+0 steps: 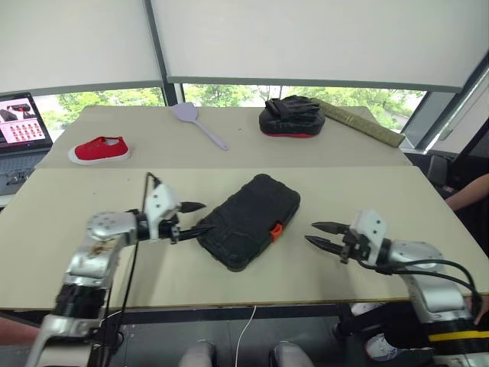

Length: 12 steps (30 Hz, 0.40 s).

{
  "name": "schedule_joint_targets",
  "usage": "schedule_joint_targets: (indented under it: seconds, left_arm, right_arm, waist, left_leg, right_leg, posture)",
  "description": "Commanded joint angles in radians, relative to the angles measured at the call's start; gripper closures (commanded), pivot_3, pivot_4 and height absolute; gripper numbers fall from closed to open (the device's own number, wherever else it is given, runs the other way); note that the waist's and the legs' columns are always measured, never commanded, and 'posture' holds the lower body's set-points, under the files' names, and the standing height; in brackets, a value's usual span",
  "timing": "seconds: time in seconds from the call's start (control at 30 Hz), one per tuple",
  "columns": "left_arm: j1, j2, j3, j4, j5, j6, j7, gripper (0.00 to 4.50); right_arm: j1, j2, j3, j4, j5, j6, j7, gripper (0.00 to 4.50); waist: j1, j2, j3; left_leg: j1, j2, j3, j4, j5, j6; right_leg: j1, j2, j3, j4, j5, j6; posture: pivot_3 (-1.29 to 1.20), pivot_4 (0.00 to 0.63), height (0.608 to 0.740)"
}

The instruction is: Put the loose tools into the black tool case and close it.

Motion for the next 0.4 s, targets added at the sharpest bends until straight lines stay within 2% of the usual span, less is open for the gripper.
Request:
schedule_joint_targets:
  seconds: [0.03,0.1,0.13,0.4]
  left_arm:
    - [0.080,0.081,0.098,0.053,0.018,-0.088,0.009,0.00]
    - [0.124,0.109,0.121,0.096,0.049,-0.149,0.038,0.00]
    - [0.156,0.121,0.137,0.122,0.058,-0.175,0.043,0.00]
    - [0.272,0.126,0.188,0.141,0.036,-0.256,0.053,0.00]
  right_arm:
    - [0.012,-0.056,-0.073,0.021,0.021,-0.099,0.054,0.92]
    - [0.014,-0.078,-0.089,0.058,0.020,-0.137,0.071,0.20]
    - [0.013,-0.088,-0.101,0.083,0.020,-0.156,0.077,0.05]
    - [0.023,-0.108,-0.120,0.184,-0.004,-0.262,0.082,0.05]
  waist:
    - [0.001,0.001,0.001]
    - [0.001,0.000,0.001]
    - [0.001,0.000,0.002]
    - [0.012,-0.002,0.003]
  left_leg:
    - [0.000,0.000,0.000,0.000,0.000,0.000]
    - [0.000,0.000,0.000,-0.002,0.000,0.000]
    - [-0.001,0.000,0.000,-0.002,0.000,0.000]
    - [-0.002,-0.001,0.001,-0.005,0.000,0.000]
  right_leg:
    - [0.000,0.000,0.000,-0.001,0.000,0.000]
    - [0.000,-0.001,0.000,-0.006,0.001,0.000]
    - [0.001,-0.001,0.000,-0.007,0.001,0.000]
    - [-0.001,-0.009,-0.005,-0.008,-0.001,-0.004]
  posture:
    - [0.00,0.150,0.740]
    - [0.00,0.150,0.740]
    - [0.00,0.150,0.740]
    - [0.00,0.150,0.740]
